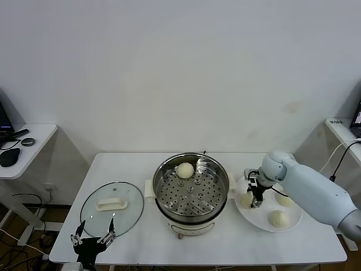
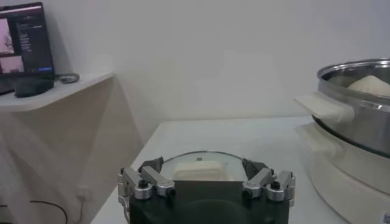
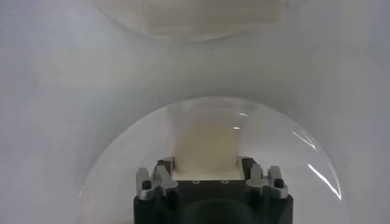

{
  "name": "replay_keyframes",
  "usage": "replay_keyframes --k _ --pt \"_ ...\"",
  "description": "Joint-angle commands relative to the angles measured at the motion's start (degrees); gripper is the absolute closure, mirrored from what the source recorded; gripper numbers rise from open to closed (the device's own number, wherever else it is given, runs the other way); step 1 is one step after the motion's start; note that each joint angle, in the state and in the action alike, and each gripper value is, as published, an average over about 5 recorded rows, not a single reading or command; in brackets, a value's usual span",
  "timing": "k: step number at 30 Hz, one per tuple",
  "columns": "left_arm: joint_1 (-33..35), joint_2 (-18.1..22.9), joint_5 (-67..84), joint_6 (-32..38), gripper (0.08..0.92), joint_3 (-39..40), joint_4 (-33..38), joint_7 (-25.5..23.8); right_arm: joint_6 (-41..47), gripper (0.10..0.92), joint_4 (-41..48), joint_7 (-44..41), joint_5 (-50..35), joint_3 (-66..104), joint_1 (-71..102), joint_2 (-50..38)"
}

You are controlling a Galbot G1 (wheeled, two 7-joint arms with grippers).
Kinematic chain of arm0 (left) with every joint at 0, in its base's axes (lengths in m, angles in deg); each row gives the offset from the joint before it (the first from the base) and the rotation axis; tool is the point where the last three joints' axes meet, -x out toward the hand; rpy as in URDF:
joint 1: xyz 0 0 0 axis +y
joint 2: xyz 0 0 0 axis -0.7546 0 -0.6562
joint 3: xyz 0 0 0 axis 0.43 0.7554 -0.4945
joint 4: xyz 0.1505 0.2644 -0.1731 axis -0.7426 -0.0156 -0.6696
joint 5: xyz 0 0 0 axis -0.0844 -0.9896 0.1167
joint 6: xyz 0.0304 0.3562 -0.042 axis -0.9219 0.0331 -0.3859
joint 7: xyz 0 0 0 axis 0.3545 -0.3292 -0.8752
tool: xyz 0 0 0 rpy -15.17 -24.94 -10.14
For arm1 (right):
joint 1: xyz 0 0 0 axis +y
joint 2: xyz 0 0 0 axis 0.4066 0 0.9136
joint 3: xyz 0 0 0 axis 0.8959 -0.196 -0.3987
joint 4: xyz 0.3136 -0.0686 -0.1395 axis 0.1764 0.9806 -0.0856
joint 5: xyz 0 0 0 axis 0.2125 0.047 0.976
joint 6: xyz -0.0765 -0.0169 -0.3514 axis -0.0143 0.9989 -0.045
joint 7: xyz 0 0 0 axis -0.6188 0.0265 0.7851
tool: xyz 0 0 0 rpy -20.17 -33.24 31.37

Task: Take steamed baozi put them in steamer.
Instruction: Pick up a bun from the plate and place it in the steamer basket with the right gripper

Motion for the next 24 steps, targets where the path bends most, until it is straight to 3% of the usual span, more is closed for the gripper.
replay_keyframes --k 1,8,15,24 --pt "-0.03 -0.02 0.00 -0.03 0.177 -0.01 0.06 -0.03 0.05 0.518 -0.34 -0.06 -0.06 -0.06 -0.12 -0.15" --pt "-0.15 -0.06 -0.45 0.02 0.177 0.22 0.22 0.19 1.82 0.529 -3.91 -1.20 -3.55 -0.48 -3.77 -3.81" --pt "0.17 -0.44 -4.69 -0.03 0.177 0.24 1.12 0.87 6.82 0.528 -11.56 -4.03 -18.04 -16.27 -28.04 -10.60" --pt "0.11 -0.95 -4.55 -0.10 0.177 1.14 3.81 1.45 14.08 0.525 -18.44 -5.68 -35.22 -31.27 -51.44 -4.36"
